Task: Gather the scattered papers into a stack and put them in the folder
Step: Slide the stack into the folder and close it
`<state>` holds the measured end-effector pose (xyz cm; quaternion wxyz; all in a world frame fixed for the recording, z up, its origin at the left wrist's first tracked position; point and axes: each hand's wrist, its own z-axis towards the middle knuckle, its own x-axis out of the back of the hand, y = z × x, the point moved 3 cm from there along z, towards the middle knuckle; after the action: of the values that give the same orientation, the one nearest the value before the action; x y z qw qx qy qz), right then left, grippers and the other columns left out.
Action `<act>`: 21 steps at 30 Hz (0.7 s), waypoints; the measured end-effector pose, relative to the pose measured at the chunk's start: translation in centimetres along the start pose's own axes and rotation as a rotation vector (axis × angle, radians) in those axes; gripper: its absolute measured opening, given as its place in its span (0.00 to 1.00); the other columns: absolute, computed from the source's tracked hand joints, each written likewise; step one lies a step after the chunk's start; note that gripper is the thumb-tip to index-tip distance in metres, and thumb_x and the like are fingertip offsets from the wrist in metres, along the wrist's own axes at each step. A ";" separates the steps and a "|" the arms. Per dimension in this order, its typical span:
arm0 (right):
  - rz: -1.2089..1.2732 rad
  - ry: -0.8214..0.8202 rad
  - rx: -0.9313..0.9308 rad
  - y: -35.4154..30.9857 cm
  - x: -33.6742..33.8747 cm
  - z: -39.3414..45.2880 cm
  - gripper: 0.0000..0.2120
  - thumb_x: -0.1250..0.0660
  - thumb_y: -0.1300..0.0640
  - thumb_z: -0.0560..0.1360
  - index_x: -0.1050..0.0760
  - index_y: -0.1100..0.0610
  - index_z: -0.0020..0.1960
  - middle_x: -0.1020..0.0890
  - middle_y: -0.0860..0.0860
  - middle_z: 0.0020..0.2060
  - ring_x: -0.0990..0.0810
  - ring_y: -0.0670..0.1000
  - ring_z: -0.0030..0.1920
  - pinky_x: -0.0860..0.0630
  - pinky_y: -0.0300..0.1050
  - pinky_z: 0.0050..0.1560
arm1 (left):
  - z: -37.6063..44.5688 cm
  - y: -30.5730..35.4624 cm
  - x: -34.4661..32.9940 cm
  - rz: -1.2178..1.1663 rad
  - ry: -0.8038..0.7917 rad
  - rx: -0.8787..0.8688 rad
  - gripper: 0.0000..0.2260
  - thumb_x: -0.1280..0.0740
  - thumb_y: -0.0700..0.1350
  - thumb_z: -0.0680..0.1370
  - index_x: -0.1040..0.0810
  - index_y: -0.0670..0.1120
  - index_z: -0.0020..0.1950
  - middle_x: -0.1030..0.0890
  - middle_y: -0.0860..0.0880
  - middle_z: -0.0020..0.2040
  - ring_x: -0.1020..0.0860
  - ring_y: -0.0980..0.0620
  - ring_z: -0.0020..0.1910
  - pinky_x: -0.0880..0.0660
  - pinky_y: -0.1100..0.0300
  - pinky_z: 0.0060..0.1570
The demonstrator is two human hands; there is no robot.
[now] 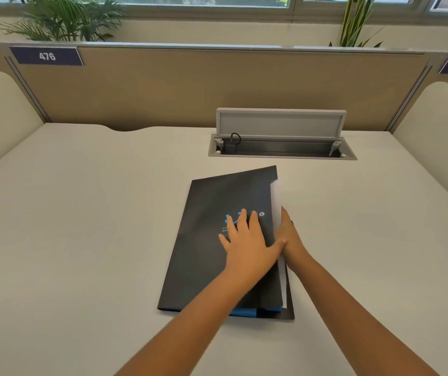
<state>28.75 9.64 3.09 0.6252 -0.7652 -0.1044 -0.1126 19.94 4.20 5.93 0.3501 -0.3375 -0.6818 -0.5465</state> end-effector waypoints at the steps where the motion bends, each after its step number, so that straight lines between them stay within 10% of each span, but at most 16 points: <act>1: 0.016 -0.008 -0.022 0.3 -0.3 -0.1 0.23 0.46 0.58 0.80 0.46 0.59 0.73 0.37 0.60 0.71 0.38 0.61 0.71 0.39 0.55 0.69 | 0.0 0.2 0.2 0.048 0.010 0.008 0.37 0.41 0.62 0.74 0.55 0.49 0.75 0.55 0.47 0.77 0.59 0.40 0.75 0.54 0.37 0.70; 7: -0.127 -0.153 -0.015 1.5 -0.1 -0.8 0.17 0.34 0.55 0.74 0.32 0.51 0.62 0.24 0.54 0.57 0.25 0.55 0.57 0.26 0.47 0.54 | 0.3 -2.5 2.1 0.256 -0.095 0.189 0.35 0.39 0.45 0.77 0.60 0.45 0.75 0.61 0.42 0.76 0.51 0.31 0.73 0.34 0.42 0.65; 15: -0.027 -0.203 -0.125 1.2 -1.0 -1.3 0.26 0.32 0.50 0.72 0.36 0.52 0.67 0.26 0.52 0.63 0.27 0.54 0.58 0.24 0.47 0.52 | -1.2 -2.7 0.1 0.178 -0.157 0.114 0.42 0.42 0.64 0.73 0.62 0.45 0.74 0.60 0.44 0.77 0.57 0.35 0.74 0.43 0.35 0.67; 21: -0.018 -0.199 -0.146 1.2 -0.5 -1.3 0.28 0.33 0.61 0.74 0.41 0.54 0.70 0.25 0.59 0.63 0.21 0.59 0.57 0.20 0.49 0.43 | -0.7 -2.2 0.8 0.415 -0.251 0.228 0.33 0.42 0.43 0.78 0.59 0.38 0.74 0.40 0.36 0.73 0.29 0.39 0.65 0.27 0.49 0.58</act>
<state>28.54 8.10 2.03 0.5536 -0.8150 -0.1641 -0.0491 17.77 3.21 5.56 0.4033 -0.4933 -0.6933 -0.3366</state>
